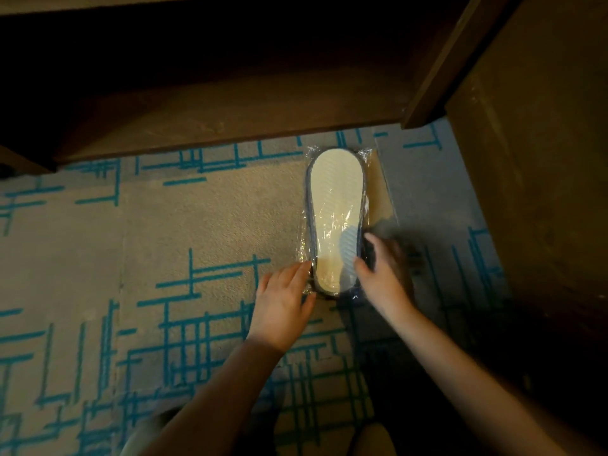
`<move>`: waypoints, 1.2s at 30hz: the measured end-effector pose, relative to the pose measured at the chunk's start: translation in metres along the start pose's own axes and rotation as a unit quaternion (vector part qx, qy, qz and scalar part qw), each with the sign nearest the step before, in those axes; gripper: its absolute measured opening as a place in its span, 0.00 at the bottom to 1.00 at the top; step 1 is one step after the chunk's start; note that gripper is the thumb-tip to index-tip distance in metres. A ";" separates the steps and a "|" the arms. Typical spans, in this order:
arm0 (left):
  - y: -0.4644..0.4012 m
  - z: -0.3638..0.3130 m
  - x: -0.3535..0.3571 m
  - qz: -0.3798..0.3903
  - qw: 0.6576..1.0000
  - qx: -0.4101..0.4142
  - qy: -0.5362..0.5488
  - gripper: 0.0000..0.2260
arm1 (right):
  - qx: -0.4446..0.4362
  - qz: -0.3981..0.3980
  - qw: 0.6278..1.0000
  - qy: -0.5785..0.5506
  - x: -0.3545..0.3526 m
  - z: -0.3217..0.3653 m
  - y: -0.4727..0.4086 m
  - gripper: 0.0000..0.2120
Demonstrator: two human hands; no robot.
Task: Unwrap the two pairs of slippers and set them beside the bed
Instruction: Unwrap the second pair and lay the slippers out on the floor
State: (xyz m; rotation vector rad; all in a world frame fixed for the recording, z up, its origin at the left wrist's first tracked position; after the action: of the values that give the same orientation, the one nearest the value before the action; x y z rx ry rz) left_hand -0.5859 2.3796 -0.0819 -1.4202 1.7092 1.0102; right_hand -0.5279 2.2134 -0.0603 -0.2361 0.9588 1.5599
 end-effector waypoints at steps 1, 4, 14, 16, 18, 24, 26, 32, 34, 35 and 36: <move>-0.004 -0.001 0.000 0.004 1.000 -0.009 0.008 0.21 | 0.061 0.031 0.997 -0.025 -0.003 -0.001 -0.008 0.27; -0.012 -0.001 0.004 0.026 0.998 -0.046 0.017 0.16 | 0.138 0.059 0.986 -0.073 -0.004 -0.002 -0.020 0.27; 0.000 0.005 0.008 0.013 0.977 -0.132 0.164 0.16 | 0.187 0.101 0.950 -0.230 0.008 -0.007 -0.016 0.15; 0.001 0.003 0.002 0.011 0.958 -0.175 0.228 0.19 | 0.204 0.122 0.922 -0.305 0.007 -0.007 -0.016 0.12; 0.000 0.001 -0.004 -0.001 0.940 -0.204 0.274 0.19 | 0.200 0.135 0.909 -0.341 0.007 -0.007 -0.017 0.08; -0.002 0.000 -0.020 -0.048 0.966 -0.147 0.205 0.11 | 0.185 0.126 0.910 -0.349 0.005 -0.007 -0.021 0.08; -0.002 -0.001 -0.024 -0.057 0.973 -0.112 0.192 0.07 | 0.178 0.122 0.913 -0.345 0.003 -0.006 -0.023 0.10; 0.007 -0.002 -0.028 -0.124 0.978 -0.052 0.162 0.07 | 0.185 0.112 0.901 -0.377 0.000 -0.003 -0.029 0.14; 0.010 -0.002 -0.027 -0.138 0.981 -0.018 0.138 0.08 | 0.195 0.118 0.891 -0.392 -0.001 -0.001 -0.031 0.13; 0.012 -0.001 -0.027 -0.143 0.982 0.007 0.126 0.08 | 0.198 0.120 0.885 -0.405 -0.002 0.001 -0.032 0.12; 0.013 0.001 -0.026 -0.150 0.982 0.034 0.113 0.08 | 0.200 0.119 0.877 -0.420 -0.003 0.002 -0.033 0.11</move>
State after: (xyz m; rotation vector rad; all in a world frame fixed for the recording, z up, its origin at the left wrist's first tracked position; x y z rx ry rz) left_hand -0.5947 2.3932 -0.0579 -1.7371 1.6026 0.6410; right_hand -0.4962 2.2100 -0.0712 0.8279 0.5845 1.4179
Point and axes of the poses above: each hand's wrist, its own y-axis away from the middle knuckle, its own x-axis out of the palm, z = x × y, the point moved 1 cm from there along -y, towards the middle knuckle
